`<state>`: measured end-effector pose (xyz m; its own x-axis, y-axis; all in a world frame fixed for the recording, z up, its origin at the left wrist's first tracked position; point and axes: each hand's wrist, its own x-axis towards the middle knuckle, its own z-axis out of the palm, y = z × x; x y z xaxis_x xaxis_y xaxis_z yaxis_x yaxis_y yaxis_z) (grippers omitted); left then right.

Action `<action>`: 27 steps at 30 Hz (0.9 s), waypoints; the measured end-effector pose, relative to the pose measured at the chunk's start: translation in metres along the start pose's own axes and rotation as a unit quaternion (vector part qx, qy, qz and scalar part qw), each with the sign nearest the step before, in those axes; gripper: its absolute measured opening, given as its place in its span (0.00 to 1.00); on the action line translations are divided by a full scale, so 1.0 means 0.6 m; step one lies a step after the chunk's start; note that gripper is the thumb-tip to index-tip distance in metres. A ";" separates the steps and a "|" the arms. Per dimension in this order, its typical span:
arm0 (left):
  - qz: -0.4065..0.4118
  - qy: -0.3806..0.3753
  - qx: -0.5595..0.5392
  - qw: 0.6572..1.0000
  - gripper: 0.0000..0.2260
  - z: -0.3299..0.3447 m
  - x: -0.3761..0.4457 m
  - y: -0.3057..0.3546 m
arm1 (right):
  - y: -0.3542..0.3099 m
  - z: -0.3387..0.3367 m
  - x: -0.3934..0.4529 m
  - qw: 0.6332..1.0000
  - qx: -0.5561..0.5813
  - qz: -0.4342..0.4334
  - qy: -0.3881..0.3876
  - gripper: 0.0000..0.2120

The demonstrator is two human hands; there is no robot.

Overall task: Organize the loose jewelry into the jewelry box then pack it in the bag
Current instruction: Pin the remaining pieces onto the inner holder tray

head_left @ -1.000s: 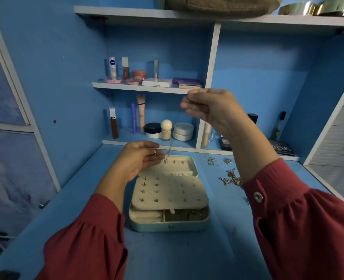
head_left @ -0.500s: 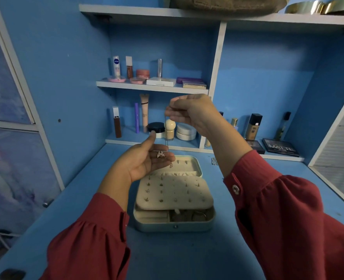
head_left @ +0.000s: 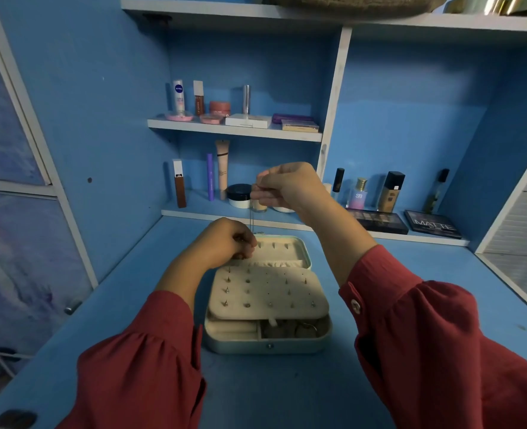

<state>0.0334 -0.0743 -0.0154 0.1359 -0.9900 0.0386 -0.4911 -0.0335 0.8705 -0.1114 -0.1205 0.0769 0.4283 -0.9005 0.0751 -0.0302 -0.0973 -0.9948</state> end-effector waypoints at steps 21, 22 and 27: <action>0.008 0.050 0.246 0.968 0.06 -0.020 0.014 -0.035 | 0.057 -0.001 -0.009 0.995 -0.071 0.060 0.026 0.05; 0.005 0.051 0.240 0.969 0.06 -0.021 0.013 -0.034 | 0.058 0.000 -0.009 0.995 -0.071 0.063 0.028 0.05; 0.009 0.047 0.146 0.988 0.06 -0.020 0.002 -0.019 | 0.058 0.004 -0.006 0.995 -0.067 0.067 0.029 0.08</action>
<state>0.0492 -0.0737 -0.0193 0.1972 -0.9742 0.1095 -0.7193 -0.0679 0.6914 -0.1118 -0.1194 0.0419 0.3588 -0.9320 -0.0504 -0.2047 -0.0259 -0.9785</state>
